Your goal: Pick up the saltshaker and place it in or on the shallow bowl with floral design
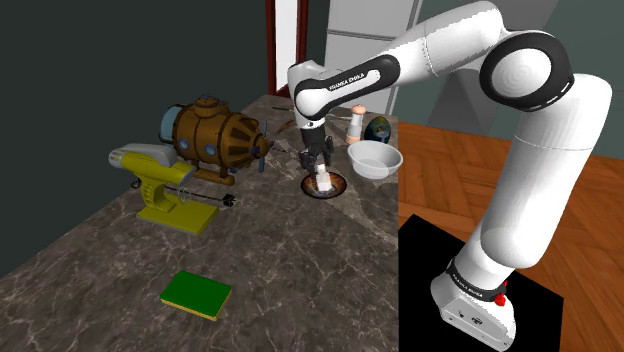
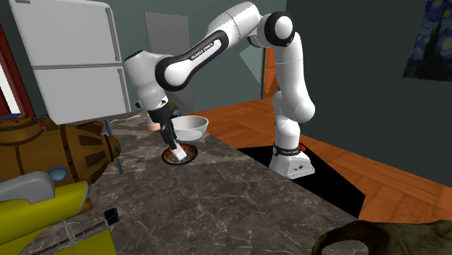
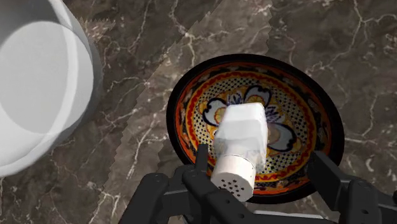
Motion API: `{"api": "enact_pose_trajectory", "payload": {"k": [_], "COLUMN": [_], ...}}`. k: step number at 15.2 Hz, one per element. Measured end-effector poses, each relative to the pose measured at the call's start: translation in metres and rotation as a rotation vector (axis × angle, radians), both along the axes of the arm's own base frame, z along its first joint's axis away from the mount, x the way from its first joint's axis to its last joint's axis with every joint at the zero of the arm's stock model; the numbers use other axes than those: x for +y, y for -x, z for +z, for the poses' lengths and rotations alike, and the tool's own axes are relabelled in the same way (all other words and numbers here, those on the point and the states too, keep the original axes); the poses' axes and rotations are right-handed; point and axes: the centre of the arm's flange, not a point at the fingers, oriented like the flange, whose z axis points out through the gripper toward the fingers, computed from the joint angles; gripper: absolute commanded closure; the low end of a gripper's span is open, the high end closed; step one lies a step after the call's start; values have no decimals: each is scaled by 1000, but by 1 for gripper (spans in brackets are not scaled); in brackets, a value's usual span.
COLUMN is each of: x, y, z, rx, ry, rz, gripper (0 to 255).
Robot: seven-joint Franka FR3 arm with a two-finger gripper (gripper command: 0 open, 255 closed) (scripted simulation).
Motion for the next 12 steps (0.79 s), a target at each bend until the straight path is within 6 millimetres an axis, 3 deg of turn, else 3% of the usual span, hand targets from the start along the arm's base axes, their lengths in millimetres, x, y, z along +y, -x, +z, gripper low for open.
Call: {"api": "enact_pose_trajectory", "payload": {"k": [4, 8, 12], "x": [0, 5, 5], "y": [0, -11, -13], "z": [0, 37, 47], "rx": [0, -1, 0], "ry": [0, 0, 0], "rz": [0, 0, 0], "gripper": [0, 0, 0]}}
